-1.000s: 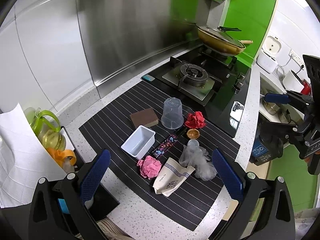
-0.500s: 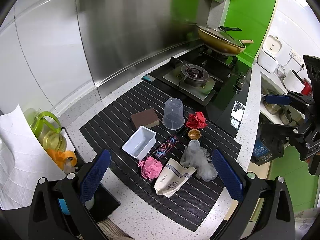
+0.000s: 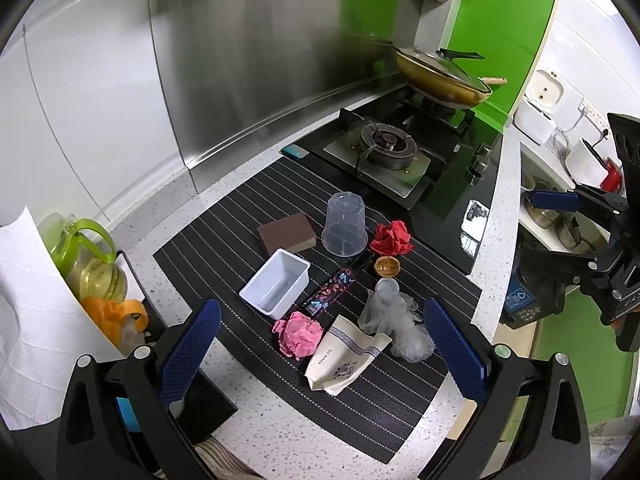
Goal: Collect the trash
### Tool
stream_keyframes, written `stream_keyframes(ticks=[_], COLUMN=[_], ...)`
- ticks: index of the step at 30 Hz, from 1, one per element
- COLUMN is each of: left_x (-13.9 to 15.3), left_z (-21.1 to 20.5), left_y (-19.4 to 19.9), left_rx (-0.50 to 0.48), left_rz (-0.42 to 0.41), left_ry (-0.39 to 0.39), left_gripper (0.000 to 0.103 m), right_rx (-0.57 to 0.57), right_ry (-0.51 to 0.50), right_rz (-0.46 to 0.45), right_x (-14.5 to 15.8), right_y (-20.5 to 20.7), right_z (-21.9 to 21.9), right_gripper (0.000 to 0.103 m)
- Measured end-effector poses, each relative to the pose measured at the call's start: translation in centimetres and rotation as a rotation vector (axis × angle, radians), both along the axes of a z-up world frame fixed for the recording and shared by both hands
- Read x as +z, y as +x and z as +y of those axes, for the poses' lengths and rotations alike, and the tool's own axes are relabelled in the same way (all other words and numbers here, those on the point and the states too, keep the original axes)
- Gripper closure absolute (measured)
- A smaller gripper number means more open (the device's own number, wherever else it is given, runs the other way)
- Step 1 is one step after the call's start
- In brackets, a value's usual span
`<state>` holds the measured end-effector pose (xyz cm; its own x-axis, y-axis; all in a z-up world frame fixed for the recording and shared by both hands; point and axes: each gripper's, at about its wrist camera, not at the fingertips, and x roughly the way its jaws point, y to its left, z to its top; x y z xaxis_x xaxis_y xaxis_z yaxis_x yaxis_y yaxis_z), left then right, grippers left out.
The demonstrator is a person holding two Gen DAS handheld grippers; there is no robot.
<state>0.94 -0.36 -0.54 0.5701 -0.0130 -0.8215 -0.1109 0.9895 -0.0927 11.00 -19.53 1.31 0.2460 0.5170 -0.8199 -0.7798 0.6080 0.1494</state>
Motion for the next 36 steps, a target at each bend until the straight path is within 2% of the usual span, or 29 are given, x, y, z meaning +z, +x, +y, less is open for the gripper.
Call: stream_keyframes(ticks=[8,15,23,31,34,36], left_x=[-0.3,-1.9,-5.8,-9.8,-11.1,-11.9], left_z=[0.1,0.8,1.6,2.9,3.4,3.5], left_y=[0.5,2.3,5.4,8.0,8.7,9.2], left_rx=[-0.011,-0.028,-0.044,-0.065,-0.075,-0.083], left_rz=[0.010,0.046,0.127,0.206,0.239,0.265], left_ry=[-0.002,-0.007,-0.003,-0.046,-0.055,-0.061], left_gripper=[0.006,0.006,0.006,0.006,0.018,0.032], right_rx=[0.001,-0.001,-0.012,-0.024,-0.033,-0.039], right_ry=[-0.006,-0.012,-0.015,-0.024,-0.026,-0.028], right_rz=[0.007,0.023,0.051,0.085,0.093,0.098], right_x=[-0.2,-0.7,-1.6,-2.7,-3.0,-3.1], right_y=[0.3,0.7,1.7,2.8,3.2,3.5], right_z=[0.2,0.0,-0.6,-1.1,-1.3,-1.4], right_gripper=[0.003,0.003,0.003,0.003,0.003,0.003])
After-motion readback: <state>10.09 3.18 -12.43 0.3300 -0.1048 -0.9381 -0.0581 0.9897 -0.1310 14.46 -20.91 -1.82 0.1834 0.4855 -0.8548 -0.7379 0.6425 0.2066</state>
